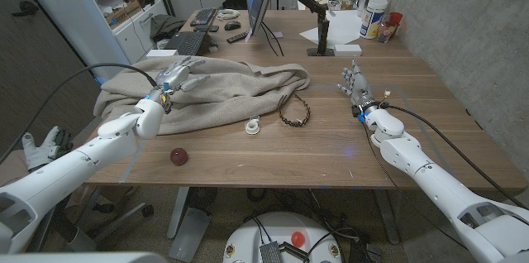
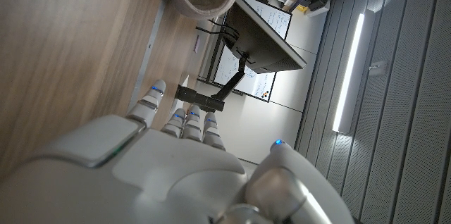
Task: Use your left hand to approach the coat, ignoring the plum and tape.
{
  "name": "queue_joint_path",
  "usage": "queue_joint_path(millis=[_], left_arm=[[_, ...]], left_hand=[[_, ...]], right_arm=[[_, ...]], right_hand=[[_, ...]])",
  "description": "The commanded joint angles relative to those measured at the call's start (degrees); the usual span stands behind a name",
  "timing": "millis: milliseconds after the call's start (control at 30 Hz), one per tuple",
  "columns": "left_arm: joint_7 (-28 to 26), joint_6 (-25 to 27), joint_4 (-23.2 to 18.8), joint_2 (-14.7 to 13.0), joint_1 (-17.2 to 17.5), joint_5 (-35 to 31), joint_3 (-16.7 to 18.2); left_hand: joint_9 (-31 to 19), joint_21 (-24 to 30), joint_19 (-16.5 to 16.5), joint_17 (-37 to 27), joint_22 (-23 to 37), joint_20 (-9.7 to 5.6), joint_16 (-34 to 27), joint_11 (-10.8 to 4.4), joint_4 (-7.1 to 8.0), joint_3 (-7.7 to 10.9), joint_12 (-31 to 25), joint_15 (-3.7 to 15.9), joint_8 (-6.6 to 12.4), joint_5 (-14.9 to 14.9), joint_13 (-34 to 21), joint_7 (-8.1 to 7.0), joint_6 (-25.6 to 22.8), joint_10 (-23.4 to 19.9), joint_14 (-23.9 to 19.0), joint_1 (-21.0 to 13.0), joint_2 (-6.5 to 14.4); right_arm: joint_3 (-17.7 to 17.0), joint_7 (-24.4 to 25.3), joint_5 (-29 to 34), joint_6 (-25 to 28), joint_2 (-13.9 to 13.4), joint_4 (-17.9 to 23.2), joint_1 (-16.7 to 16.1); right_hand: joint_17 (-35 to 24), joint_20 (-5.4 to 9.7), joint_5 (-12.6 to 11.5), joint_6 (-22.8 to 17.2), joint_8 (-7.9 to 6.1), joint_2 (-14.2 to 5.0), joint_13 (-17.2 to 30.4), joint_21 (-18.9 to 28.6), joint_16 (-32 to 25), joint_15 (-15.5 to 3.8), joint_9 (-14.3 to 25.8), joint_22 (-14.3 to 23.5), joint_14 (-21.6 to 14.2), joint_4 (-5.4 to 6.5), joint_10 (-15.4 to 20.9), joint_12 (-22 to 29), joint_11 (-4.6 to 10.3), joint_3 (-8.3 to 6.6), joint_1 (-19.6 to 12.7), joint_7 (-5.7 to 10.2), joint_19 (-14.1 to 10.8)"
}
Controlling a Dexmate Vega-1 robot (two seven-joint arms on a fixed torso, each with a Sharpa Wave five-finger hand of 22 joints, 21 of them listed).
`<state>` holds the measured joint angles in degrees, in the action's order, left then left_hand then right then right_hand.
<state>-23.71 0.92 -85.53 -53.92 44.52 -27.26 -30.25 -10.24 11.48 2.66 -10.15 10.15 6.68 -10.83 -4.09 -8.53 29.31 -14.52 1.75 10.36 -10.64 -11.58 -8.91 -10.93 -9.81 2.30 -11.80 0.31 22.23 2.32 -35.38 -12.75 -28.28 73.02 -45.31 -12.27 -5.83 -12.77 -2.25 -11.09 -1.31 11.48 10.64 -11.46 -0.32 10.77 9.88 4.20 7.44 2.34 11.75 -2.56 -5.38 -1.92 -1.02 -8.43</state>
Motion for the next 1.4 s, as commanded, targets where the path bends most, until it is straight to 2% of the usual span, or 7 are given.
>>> queue_joint_path(millis=[33,633,967,1400], left_arm=[[0.02,0.59,1.06,0.14,-0.49,0.17,-0.5],[0.08,0.47,3.04,1.14,-1.74,1.31,-1.31],[-0.2,-1.87,6.86,2.93,-3.73,2.41,-2.47],[-0.17,-2.2,7.9,3.05,-5.15,1.85,-3.49]], left_hand=[[-0.27,-0.24,0.0,-0.11,-0.03,-0.33,0.18,0.08,-0.27,0.05,0.28,1.38,0.32,-0.26,-0.2,0.23,-0.2,-0.33,0.07,-0.51,-0.32],[-0.28,-0.27,-0.01,-0.11,-0.03,-0.26,0.16,0.13,-0.24,0.08,0.36,1.36,0.47,-0.3,-0.22,0.24,-0.42,-0.37,0.03,-0.58,-0.36],[-0.28,-0.27,0.01,-0.11,-0.02,-0.23,0.16,0.14,-0.22,0.1,0.4,1.35,0.46,-0.31,-0.23,0.28,-0.34,-0.39,0.02,-0.64,-0.35],[-0.28,-0.26,0.06,-0.11,-0.02,-0.32,0.15,0.16,-0.2,0.13,0.42,1.38,0.57,-0.32,-0.25,0.25,-0.59,-0.5,-0.01,-0.71,-0.36]], right_arm=[[-0.07,0.0,-0.38,0.7,-0.09,0.29,-0.04],[0.01,-0.24,-0.29,0.55,-0.19,0.29,-0.04],[0.04,0.3,0.47,-0.28,-0.21,0.29,-0.18],[0.13,0.04,0.46,-0.11,-0.23,0.11,0.02]], right_hand=[[-0.09,-0.3,-0.25,-0.14,-0.31,-0.33,0.17,0.36,-0.39,-0.18,0.13,0.04,0.27,0.04,-0.01,0.03,0.02,0.39,-0.12,0.18,0.21],[-0.07,-0.34,-0.24,-0.32,-0.37,-0.37,0.17,0.32,-0.38,-0.3,0.13,0.04,0.34,0.04,0.01,0.04,0.13,0.51,-0.12,0.3,0.32],[-0.07,-0.31,-0.24,-0.31,-0.35,-0.38,0.17,0.31,-0.4,-0.34,0.13,0.04,0.34,0.03,-0.01,0.03,0.22,0.57,-0.13,0.36,0.38],[-0.07,-0.31,-0.24,-0.39,-0.37,-0.4,0.17,0.32,-0.41,-0.39,0.13,0.04,0.37,0.03,0.05,0.06,0.2,0.66,-0.13,0.41,0.39]])
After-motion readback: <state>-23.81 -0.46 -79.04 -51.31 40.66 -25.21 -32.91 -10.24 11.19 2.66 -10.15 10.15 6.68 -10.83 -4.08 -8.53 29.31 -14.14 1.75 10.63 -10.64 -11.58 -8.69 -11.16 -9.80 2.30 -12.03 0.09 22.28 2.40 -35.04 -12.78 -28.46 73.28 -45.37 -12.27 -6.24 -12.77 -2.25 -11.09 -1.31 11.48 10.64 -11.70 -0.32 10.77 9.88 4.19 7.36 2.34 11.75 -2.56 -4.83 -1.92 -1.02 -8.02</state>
